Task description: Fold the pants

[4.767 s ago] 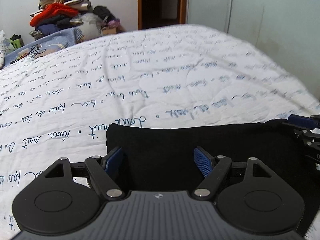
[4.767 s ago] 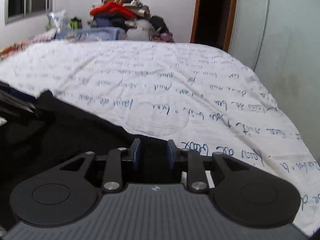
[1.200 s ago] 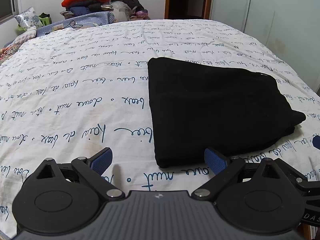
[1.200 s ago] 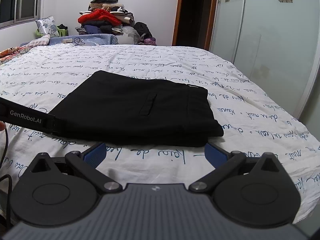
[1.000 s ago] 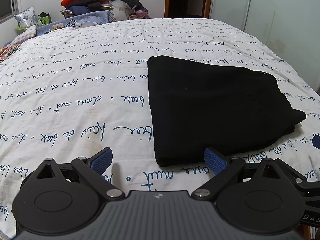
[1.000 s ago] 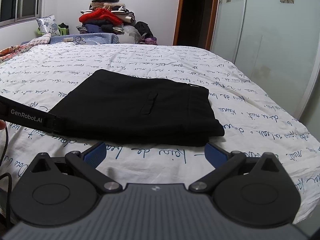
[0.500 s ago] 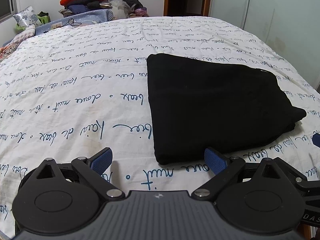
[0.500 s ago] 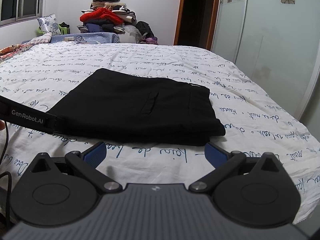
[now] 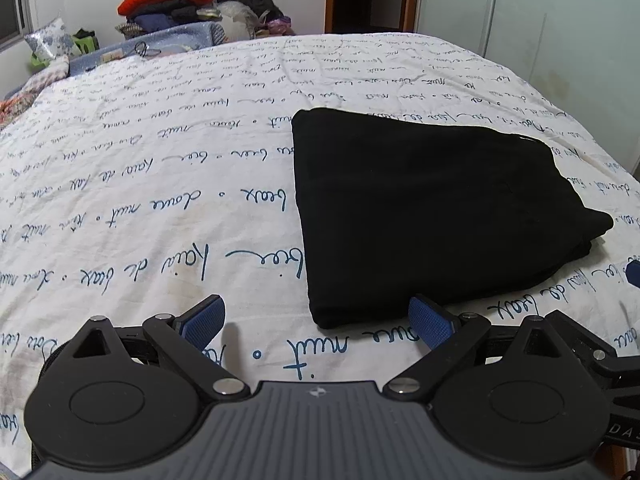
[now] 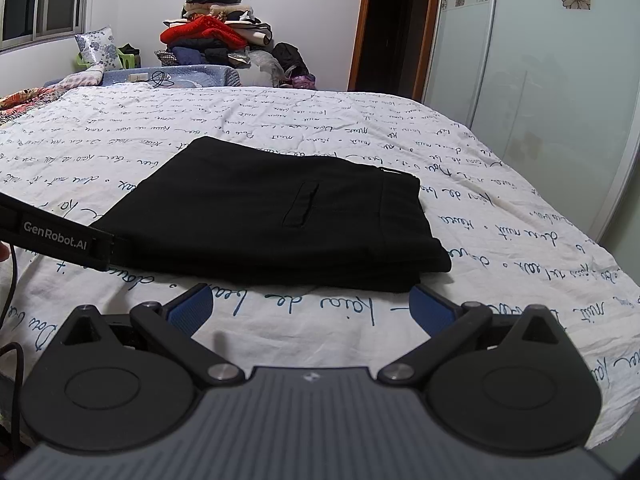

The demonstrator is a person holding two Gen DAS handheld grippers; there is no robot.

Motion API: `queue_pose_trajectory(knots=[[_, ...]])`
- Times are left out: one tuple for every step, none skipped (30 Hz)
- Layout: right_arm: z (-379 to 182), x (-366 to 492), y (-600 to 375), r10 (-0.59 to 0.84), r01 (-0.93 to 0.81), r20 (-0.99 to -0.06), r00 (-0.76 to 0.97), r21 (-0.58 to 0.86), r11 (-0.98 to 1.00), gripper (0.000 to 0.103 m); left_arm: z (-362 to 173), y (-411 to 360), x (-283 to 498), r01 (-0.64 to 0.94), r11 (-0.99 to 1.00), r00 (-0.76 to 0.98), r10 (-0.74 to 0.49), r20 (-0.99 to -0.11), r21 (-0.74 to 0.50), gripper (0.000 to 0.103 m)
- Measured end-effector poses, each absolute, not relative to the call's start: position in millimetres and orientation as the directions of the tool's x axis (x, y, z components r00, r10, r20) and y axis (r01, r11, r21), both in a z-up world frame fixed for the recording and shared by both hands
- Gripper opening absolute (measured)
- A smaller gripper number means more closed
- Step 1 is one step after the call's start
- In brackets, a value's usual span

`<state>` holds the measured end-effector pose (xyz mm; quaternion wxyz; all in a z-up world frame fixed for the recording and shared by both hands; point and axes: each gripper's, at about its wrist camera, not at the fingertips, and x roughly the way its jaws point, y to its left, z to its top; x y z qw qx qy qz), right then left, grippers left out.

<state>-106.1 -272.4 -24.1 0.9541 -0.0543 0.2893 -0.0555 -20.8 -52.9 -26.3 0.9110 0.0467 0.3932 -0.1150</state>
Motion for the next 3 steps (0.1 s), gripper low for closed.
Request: queue_pose_trajectory(knots=[[-24.1,-106.2,-272.5,-0.137,0.075,-0.546,0.827,-0.135,0.988,0.103,-25.8,-53.5,-21.6,0.249,0.969,0.669,-0.170,-0.724,0.002,0.099],[-24.1,-106.1,-272.6,-0.137,0.074,-0.546,0.827,-0.135,0.988,0.103,-25.3,-54.0,-22.0,0.250,0.968,0.672,-0.168,-0.721,0.007,0.099],[-24.0,-106.1,-272.6,-0.136,0.073,-0.546,0.827,-0.136,0.988,0.103,-24.8,-53.2,-22.1,0.251,0.968,0.672,-0.169,-0.721,0.006,0.099]])
